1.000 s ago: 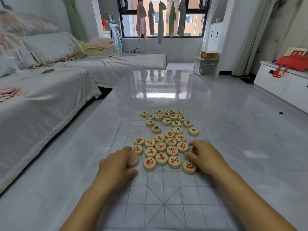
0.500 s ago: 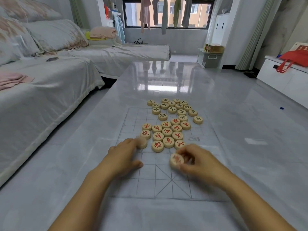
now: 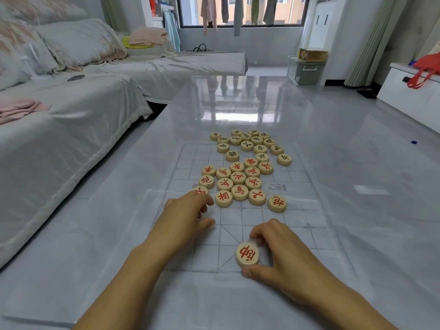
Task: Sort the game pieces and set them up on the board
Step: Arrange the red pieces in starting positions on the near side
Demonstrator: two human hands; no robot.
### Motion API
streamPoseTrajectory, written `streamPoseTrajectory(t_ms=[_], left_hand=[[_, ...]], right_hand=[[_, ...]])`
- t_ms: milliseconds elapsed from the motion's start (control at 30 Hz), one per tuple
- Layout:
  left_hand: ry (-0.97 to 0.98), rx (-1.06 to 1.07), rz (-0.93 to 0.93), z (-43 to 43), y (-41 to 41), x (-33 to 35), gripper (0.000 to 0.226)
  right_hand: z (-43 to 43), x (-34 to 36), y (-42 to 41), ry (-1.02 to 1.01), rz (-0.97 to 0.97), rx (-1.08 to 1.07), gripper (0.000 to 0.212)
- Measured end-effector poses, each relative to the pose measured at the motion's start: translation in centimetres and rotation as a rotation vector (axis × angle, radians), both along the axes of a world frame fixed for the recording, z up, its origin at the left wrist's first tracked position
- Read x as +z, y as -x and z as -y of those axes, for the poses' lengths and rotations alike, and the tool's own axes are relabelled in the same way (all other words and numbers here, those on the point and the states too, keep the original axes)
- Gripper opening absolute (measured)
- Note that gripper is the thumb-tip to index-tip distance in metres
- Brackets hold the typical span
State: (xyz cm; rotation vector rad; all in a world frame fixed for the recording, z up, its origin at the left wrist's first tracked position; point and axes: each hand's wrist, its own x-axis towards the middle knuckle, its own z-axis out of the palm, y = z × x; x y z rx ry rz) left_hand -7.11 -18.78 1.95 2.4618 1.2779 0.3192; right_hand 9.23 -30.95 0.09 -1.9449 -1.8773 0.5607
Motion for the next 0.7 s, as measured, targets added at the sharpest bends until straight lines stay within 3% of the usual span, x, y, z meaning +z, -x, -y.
streamPoseTrajectory(t_ms=[167, 467, 700], left_hand=[[0.004, 0.046, -0.06, -0.3, -0.1, -0.1, 0.037], [0.023, 0.105, -0.164, -0.8, 0.1, -0.2, 0.042], [0.001, 0.14, -0.119, -1.1, -0.1, -0.3, 0.037]], right_hand=[[0.4, 0.0, 0.3, 0.015, -0.048, 0.068, 0.032], [0.5, 0.4, 0.0, 0.085, -0.046, 0.114, 0.033], [0.4, 0.9, -0.2, 0.108, -0.101, 0.124, 0.038]])
